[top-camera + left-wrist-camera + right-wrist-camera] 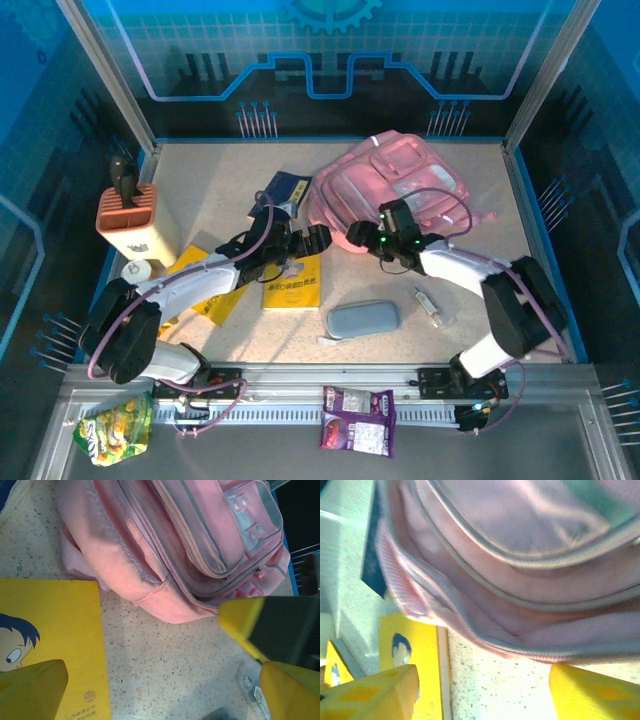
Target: Pack books, pencil case, and school supplies into a backpack
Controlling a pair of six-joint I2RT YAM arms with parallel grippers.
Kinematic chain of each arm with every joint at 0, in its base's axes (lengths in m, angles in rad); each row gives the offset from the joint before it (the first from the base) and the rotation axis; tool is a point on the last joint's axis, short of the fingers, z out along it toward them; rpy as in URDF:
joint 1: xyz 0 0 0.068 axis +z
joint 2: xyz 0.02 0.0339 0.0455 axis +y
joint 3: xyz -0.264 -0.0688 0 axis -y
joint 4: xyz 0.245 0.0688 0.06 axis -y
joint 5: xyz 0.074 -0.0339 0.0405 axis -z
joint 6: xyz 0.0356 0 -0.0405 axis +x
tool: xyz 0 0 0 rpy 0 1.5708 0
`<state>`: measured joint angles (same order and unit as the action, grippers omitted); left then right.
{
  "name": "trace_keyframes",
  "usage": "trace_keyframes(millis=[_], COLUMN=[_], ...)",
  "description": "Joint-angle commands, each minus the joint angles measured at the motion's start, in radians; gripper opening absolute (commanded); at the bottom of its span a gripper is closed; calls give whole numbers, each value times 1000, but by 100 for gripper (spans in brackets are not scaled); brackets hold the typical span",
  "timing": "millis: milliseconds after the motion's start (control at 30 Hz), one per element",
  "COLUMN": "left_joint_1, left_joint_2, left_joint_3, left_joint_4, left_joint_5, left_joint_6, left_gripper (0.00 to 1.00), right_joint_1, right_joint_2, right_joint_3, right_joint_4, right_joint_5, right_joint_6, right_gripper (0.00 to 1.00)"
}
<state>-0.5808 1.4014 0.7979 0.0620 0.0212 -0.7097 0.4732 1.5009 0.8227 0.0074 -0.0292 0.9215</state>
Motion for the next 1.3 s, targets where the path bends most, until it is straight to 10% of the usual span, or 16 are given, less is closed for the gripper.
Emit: trace_keyframes(millis=[0,400,1000,1133,1267], left_joint_1=[-9,-159,-178,-153,-113], left_joint_2=[-43,165,483,521,563], left_joint_3=[28,169,366,387,406], left_joint_4=[-22,99,113,113,140], left_joint_5=[-11,44,29,19,46], left_joint_6=[-46,-43,-13,4,3], left_gripper=[99,99,99,99,99], right_joint_1=[-63,-524,-574,-577,-580], right_joint_2=[-161,-156,223,216,141], right_joint_3=[-21,-58,81,73,19], right_joint_4=[-144,-228,7,42,50], right_joint_5=[104,-154,-189,-210,-225], right_joint_6=[-73,-142,-134,-137,-142], right_gripper=[79,88,36,0,0])
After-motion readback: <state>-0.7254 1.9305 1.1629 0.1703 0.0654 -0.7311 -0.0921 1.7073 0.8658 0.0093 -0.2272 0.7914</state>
